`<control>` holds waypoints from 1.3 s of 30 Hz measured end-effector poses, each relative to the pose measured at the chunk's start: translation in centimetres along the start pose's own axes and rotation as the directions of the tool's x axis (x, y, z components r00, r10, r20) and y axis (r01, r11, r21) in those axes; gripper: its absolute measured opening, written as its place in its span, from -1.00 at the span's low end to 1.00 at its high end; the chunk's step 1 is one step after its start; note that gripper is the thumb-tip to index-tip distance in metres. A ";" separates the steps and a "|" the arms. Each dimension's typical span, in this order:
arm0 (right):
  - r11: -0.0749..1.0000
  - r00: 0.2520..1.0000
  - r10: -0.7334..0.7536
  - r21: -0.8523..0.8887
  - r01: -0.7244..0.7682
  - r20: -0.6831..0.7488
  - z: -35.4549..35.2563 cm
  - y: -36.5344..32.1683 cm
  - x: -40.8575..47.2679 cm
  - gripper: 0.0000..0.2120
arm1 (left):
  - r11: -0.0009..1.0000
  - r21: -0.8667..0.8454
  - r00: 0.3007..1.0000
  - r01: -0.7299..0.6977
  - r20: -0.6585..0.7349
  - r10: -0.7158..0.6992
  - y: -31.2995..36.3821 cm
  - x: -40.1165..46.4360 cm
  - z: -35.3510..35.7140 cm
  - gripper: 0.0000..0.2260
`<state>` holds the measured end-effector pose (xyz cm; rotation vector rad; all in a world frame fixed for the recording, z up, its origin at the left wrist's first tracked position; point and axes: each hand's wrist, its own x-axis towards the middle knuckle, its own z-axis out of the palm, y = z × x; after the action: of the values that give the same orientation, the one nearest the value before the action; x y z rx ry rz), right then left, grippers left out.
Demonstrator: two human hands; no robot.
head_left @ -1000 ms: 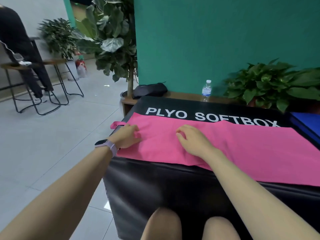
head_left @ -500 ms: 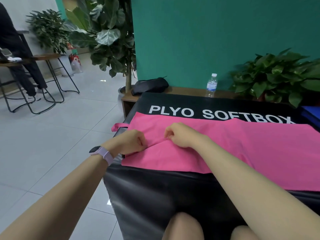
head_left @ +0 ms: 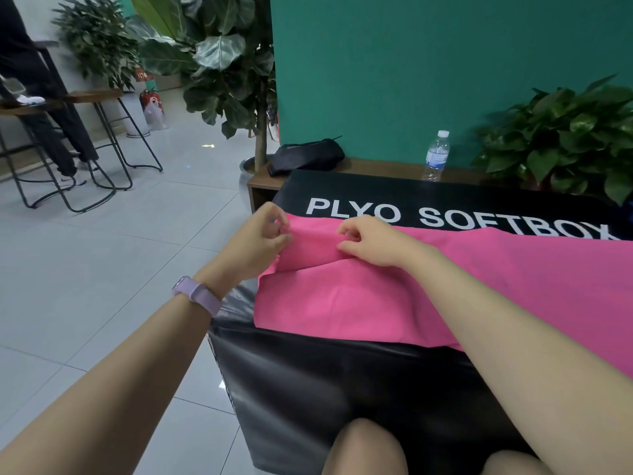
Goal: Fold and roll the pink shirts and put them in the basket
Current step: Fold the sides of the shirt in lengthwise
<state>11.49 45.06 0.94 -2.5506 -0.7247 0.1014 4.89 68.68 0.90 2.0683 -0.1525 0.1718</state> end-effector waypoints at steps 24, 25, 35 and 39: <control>0.993 0.952 0.072 -0.069 -0.096 -0.296 5.1 7.0 11.4 -0.81 | 0.740 0.567 0.889 0.362 -0.449 -0.090 -9.0 14.0 3.9 -0.90; 0.995 0.947 0.061 -0.057 -0.083 -0.316 5.3 7.3 11.5 -0.83 | 0.696 0.629 0.896 0.346 -0.441 -0.047 -9.2 14.2 4.3 -0.93; 0.994 0.933 0.091 -0.026 -0.107 -0.347 5.2 8.0 12.2 -0.85 | 0.625 0.705 0.930 0.335 -0.355 -0.097 -9.6 15.7 3.3 -0.82; 0.995 0.934 0.099 0.019 -0.099 -0.344 5.1 8.1 12.1 -0.87 | 0.642 0.696 0.927 0.322 -0.370 -0.064 -9.5 15.5 3.4 -0.89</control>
<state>24.69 47.42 -6.69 -2.5083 -0.4588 -0.3059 22.01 69.70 -5.94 2.8304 0.4242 0.4972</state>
